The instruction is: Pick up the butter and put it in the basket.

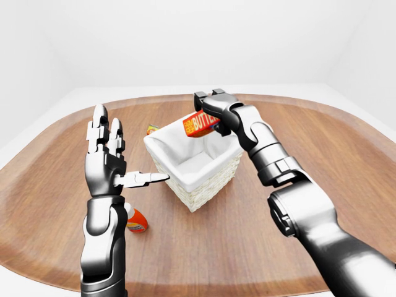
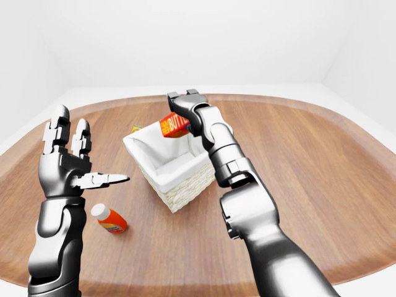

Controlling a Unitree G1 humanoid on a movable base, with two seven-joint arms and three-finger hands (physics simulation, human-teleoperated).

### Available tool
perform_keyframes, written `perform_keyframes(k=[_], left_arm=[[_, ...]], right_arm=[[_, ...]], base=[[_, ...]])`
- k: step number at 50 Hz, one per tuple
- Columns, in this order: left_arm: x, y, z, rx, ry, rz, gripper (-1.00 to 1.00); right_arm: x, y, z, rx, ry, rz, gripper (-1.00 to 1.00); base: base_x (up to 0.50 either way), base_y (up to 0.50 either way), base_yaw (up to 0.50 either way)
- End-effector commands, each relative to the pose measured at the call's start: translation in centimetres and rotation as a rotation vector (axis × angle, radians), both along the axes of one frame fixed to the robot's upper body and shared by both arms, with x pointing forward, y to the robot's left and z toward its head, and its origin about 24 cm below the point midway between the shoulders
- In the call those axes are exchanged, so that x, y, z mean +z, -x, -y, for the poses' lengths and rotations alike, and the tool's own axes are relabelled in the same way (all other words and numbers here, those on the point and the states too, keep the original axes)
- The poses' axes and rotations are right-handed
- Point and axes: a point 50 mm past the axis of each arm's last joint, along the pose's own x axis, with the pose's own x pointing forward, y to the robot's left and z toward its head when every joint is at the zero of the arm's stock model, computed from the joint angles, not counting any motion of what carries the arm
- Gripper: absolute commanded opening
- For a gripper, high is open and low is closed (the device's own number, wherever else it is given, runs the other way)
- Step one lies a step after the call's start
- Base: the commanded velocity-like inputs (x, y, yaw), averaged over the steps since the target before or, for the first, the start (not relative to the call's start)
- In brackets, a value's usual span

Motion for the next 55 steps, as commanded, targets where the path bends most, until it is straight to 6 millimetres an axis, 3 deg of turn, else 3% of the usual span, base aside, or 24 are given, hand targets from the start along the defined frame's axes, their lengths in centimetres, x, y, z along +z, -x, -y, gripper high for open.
perform_keyframes(k=[1, 38, 55], left_arm=[[0.0, -0.1, 0.0, -0.002, 0.003, 0.0, 1.0], [0.1, -0.1, -0.1, 0.0, 0.023, 0.005, 1.0], [0.2, -0.1, -0.3, 0.001, 0.028, 0.011, 1.0]], right_arm=[[-0.2, -0.1, -0.1, -0.015, 0.037, 0.06, -1.0], [-2.4, 0.4, -2.6, 0.034, 0.128, 0.044, -1.0], [-3.1, 0.5, -2.8, 0.036, 0.156, 0.034, -1.0]], base=[[0.0, 0.0, 0.0], [0.0, 0.0, 0.0], [0.0, 0.0, 0.0]])
